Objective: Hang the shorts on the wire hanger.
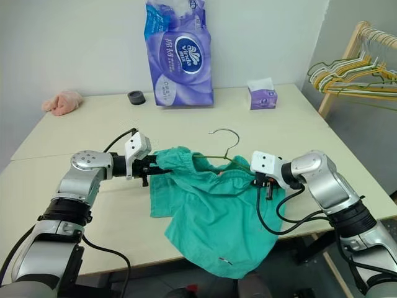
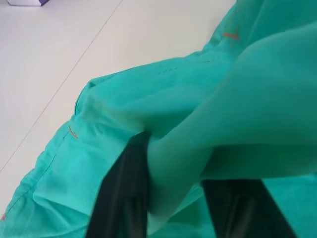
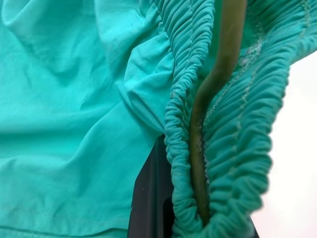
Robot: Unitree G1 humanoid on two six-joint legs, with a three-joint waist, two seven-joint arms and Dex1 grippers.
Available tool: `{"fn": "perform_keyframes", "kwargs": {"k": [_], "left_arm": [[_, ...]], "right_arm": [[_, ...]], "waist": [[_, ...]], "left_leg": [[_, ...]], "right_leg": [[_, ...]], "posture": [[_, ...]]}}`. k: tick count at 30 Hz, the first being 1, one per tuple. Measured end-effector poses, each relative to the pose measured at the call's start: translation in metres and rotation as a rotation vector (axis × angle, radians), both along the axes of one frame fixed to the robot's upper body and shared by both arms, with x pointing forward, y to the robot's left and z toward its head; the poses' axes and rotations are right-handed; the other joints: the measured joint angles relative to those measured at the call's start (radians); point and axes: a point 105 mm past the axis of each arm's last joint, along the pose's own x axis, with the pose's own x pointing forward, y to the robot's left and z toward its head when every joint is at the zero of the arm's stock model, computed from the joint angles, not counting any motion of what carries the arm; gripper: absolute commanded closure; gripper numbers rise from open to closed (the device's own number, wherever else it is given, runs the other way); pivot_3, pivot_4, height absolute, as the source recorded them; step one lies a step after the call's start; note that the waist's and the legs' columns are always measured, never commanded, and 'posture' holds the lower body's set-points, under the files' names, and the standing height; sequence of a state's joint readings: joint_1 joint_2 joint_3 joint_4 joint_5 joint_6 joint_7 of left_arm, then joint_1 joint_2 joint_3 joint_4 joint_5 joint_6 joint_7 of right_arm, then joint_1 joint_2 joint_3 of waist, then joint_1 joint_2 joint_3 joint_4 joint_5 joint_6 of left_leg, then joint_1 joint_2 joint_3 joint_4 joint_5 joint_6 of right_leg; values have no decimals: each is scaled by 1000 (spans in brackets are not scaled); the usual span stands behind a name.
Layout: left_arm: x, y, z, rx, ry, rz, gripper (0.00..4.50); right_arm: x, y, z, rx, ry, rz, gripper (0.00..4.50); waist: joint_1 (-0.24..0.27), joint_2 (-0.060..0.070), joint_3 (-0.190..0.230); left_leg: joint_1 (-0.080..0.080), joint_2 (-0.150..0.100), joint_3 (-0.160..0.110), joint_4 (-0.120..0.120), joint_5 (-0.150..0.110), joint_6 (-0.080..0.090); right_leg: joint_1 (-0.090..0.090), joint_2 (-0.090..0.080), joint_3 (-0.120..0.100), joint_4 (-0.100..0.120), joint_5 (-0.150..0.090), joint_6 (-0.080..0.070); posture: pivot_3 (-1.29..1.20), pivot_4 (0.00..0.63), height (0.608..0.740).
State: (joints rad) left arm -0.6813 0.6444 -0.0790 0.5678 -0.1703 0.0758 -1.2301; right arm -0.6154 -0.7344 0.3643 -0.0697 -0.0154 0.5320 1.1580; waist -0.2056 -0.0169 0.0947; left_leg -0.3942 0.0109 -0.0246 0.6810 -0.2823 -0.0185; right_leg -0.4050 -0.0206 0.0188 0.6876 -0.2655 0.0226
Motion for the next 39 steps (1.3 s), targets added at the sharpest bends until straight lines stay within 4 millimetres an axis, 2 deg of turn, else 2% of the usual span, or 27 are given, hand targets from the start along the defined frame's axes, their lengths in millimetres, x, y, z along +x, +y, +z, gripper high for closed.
{"fn": "perform_keyframes", "kwargs": {"k": [1,2,8,11,16,22,30,35,39], "left_arm": [[0,0,1,-1,-6,2,4445],[1,1,2,-1,-18,5,4491],[4,11,0,28,-60,43,4491],[3,12,0,42,-80,34,4491],[-4,18,-17,86,-65,33,4491],[0,31,-23,134,-83,102,4491],[1,38,-34,188,-94,124,4491],[0,43,-38,221,-99,129,4491],[-2,45,-43,222,-82,138,4491]], "right_arm": [[-1,-1,-1,-3,4,-2,4500],[-1,-3,-2,-7,7,-4,4500],[-11,-17,-3,-35,42,1,4500],[-14,-18,0,-29,46,6,4500],[-22,-22,6,-20,70,13,4500],[-40,-44,8,-94,92,27,4500],[-36,-48,18,-16,83,-35,4500],[-41,-53,19,-21,105,-35,4500],[-40,-47,23,22,105,-42,4500]], "waist": [[0,0,0],[-1,0,0],[1,0,0],[1,0,0],[3,0,0],[11,0,0],[8,0,0],[10,0,0],[9,0,-1]], "left_leg": [[0,0,0,0,0,0],[0,0,0,0,0,0],[0,0,0,0,0,0],[0,0,0,0,0,0],[0,0,0,0,0,0],[0,-1,0,0,0,0],[0,0,0,0,0,0],[0,-1,1,0,0,0],[0,0,1,0,0,0]], "right_leg": [[0,0,0,0,0,0],[0,0,0,0,0,0],[0,0,0,0,0,0],[0,0,0,0,0,0],[0,0,0,0,0,0],[0,-1,0,0,0,1],[0,0,0,0,0,1],[0,-1,0,0,0,1],[0,-1,0,0,0,1]], "posture": [[-232,35,740],[-232,35,740],[-226,36,740],[-222,37,740],[-221,39,740],[-230,37,740],[-232,37,740],[-230,37,740],[-229,38,740]]}}
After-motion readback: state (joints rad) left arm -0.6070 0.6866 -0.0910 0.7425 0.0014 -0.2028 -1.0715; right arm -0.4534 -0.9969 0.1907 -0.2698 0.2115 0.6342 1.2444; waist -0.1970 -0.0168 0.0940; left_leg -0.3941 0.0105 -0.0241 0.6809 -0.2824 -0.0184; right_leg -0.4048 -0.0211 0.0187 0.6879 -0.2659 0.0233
